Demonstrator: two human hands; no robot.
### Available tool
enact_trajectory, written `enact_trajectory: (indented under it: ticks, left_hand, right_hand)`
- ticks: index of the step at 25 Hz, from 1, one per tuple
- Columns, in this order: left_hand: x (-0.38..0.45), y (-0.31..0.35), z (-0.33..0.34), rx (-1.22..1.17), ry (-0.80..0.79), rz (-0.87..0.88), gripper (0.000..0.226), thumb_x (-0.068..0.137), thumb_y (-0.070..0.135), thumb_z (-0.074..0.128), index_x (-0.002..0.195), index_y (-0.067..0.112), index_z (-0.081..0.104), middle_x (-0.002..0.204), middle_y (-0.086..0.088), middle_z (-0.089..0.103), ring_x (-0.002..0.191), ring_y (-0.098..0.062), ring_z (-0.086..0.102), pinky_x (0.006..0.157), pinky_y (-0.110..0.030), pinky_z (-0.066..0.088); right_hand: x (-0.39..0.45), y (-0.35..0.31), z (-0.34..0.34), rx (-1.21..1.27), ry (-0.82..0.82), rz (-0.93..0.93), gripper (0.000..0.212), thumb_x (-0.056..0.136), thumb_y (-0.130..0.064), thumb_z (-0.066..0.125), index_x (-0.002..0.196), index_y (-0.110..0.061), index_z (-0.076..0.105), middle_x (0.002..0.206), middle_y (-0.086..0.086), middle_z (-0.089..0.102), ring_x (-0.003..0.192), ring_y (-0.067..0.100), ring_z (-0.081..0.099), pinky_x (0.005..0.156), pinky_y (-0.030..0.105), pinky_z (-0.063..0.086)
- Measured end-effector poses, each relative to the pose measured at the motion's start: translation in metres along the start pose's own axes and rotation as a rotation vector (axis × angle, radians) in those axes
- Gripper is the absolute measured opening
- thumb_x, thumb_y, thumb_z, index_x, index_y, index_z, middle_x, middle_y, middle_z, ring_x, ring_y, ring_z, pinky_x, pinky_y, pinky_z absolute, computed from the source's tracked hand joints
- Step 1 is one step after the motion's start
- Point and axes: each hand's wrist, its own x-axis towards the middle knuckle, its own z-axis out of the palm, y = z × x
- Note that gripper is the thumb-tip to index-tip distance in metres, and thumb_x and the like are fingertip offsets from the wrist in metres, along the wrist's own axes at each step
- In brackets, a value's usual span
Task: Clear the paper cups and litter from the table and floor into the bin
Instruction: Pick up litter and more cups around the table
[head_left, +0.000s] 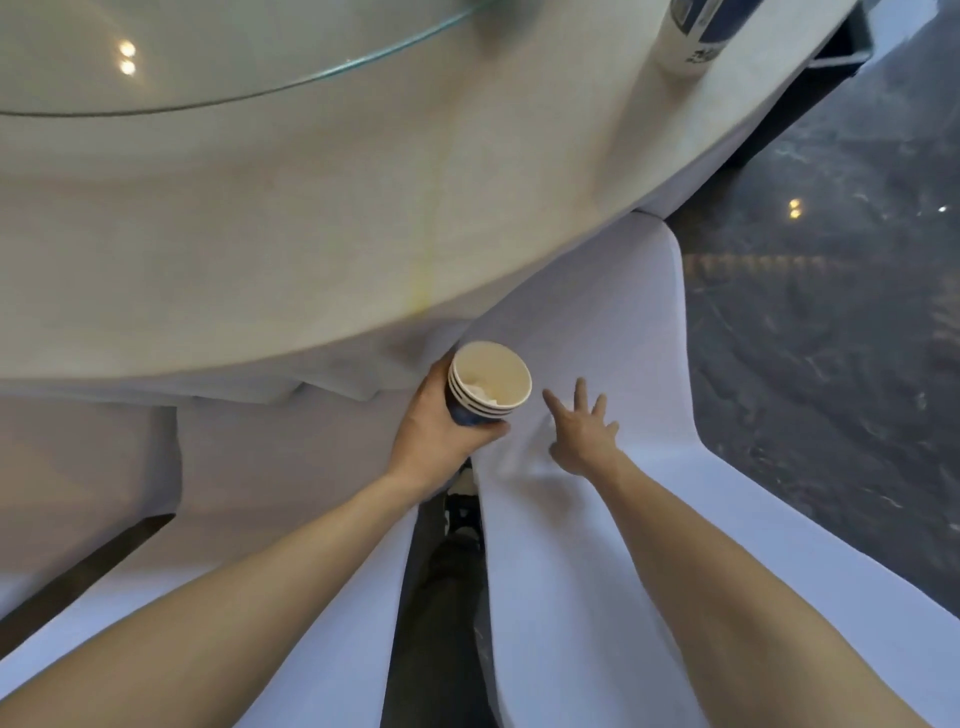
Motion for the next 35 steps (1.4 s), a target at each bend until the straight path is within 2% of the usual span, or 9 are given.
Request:
enact_trajectory:
  ticks: [3,5,8,11,18,23,27,32,35]
  left_hand:
    - [0.001,-0.008,0.006,0.035,-0.020,-0.019,0.087,0.064,0.025,0.099,0.138,0.029,0.053,0.132,0.006,0.067,0.126,-0.015,0.063,0.105,-0.033,0.051]
    - [0.005,-0.009,0.010,0.063,-0.045,-0.026,0.085,0.064,0.027,0.098,0.136,0.030,0.053,0.131,0.007,0.067,0.124,-0.014,0.062,0.103,-0.034,0.051]
    - [0.008,0.001,0.008,0.088,-0.071,-0.012,0.085,0.064,0.026,0.098,0.136,0.031,0.053,0.132,0.007,0.066,0.124,-0.014,0.061,0.103,-0.033,0.051]
    - [0.007,0.018,0.007,0.104,-0.083,-0.012,0.087,0.063,0.027,0.098,0.137,0.032,0.053,0.133,0.008,0.065,0.125,-0.014,0.061,0.103,-0.033,0.051]
    - [-0.031,0.087,0.004,0.164,-0.164,0.033,0.081,0.063,0.026,0.096,0.131,0.034,0.053,0.127,0.010,0.065,0.123,-0.015,0.062,0.107,-0.045,0.053]
    - [-0.059,0.146,-0.001,0.190,-0.180,0.129,0.079,0.066,0.023,0.096,0.133,0.026,0.053,0.126,0.005,0.065,0.119,-0.019,0.062,0.098,-0.039,0.052]
    - [-0.073,0.190,0.000,0.140,-0.152,0.223,0.079,0.067,0.024,0.095,0.135,0.026,0.054,0.123,0.007,0.066,0.114,-0.017,0.064,0.088,-0.032,0.051]
    - [-0.088,0.226,0.013,0.163,-0.144,0.345,0.081,0.069,0.028,0.095,0.139,0.025,0.054,0.124,0.005,0.066,0.112,-0.014,0.063,0.076,-0.009,0.042]
    - [-0.099,0.232,0.024,0.134,-0.129,0.366,0.085,0.067,0.034,0.096,0.139,0.030,0.052,0.127,0.005,0.067,0.116,-0.017,0.065,0.091,-0.026,0.055]
  right_hand:
    - [0.015,0.007,0.020,0.028,-0.047,-0.007,0.076,0.088,0.001,0.053,0.153,-0.030,0.030,0.161,0.016,0.011,0.134,0.046,0.043,0.098,0.052,0.050]
    - [0.020,0.015,0.026,0.026,-0.101,-0.043,0.055,0.090,-0.001,0.053,0.143,-0.016,0.047,0.143,0.016,0.036,0.118,0.039,0.057,0.090,0.043,0.054]
    - [0.017,0.024,0.026,-0.055,-0.122,-0.098,0.034,0.093,-0.002,0.048,0.123,-0.008,0.063,0.130,0.014,0.053,0.115,0.035,0.061,0.091,0.037,0.051]
    - [-0.003,0.025,-0.001,0.045,-0.070,-0.089,0.028,0.092,-0.003,0.047,0.116,-0.009,0.062,0.124,0.013,0.057,0.108,0.036,0.062,0.084,0.036,0.049]
    - [-0.103,0.025,-0.146,0.670,0.354,0.008,0.014,0.097,-0.023,0.048,0.107,-0.014,0.051,0.100,0.005,0.062,0.089,0.031,0.061,0.066,0.038,0.046]
    - [-0.190,0.006,-0.226,0.945,0.568,-0.156,0.020,0.096,-0.039,0.060,0.096,-0.020,0.055,0.086,-0.002,0.065,0.085,0.023,0.067,0.073,0.046,0.057]
    - [-0.241,0.001,-0.244,0.825,0.673,-0.260,0.021,0.092,-0.039,0.067,0.095,-0.018,0.067,0.096,0.000,0.070,0.087,0.016,0.064,0.074,0.032,0.051]
    - [-0.272,0.023,-0.231,0.582,0.684,-0.370,0.020,0.098,-0.022,0.062,0.112,-0.016,0.074,0.128,-0.001,0.059,0.109,0.018,0.060,0.095,0.035,0.052]
    - [-0.292,0.035,-0.235,0.573,0.727,-0.395,0.027,0.103,-0.025,0.051,0.127,-0.018,0.061,0.132,-0.002,0.056,0.108,0.014,0.058,0.095,0.036,0.052]
